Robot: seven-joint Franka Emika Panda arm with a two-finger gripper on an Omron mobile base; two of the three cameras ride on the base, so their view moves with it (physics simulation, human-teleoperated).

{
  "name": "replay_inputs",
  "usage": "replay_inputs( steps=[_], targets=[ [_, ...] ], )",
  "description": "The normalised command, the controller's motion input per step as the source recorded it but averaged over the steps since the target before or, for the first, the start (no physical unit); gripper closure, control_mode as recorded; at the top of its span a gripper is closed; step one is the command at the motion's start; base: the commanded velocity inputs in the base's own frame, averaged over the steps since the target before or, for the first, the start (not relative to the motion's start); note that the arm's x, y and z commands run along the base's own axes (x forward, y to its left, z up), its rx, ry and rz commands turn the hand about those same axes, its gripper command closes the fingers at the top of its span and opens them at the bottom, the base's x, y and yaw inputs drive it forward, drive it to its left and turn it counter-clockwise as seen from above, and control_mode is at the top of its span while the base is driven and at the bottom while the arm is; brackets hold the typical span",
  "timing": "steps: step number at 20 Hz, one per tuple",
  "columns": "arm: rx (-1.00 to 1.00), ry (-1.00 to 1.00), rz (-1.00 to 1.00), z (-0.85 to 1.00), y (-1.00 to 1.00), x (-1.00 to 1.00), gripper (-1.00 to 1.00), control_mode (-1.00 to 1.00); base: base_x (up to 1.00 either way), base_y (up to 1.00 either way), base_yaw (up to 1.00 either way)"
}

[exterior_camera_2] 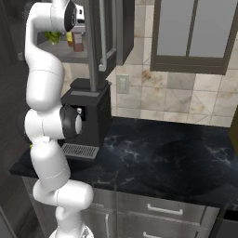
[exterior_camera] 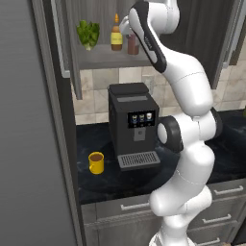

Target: Pick the cinnamon and honey bottle from the cabinet and place them next to the mug.

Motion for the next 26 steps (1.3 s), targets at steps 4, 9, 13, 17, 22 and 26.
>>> replay_inputs(
  steps=[4, 9, 13, 17, 22, 26],
  targets=[
    [0.00, 0.00, 0.00, -0.05, -0.07, 0.00, -1.00, -1.00, 0.00, 0.00, 0.00],
    [0.00, 0.00, 0.00, -0.28, -0.08, 0.04, -1.00, -1.00, 0.00, 0.00, 0.00],
    [0.00, 0.00, 0.00, -0.07, 0.00, 0.12, -1.00, -1.00, 0.00, 0.00, 0.00],
    [0.00, 0.00, 0.00, 0.00, 0.00, 0.25, -1.00, -1.00, 0.00, 0.00, 0.00],
    [0.00, 0.00, 0.00, 0.00, 0.00, 0.31, -1.00, -1.00, 0.00, 0.00, 0.00],
    [0.00, 0.00, 0.00, 0.00, 0.00, 0.19, -1.00, -1.00, 0.00, 0.00, 0.00]
  ],
)
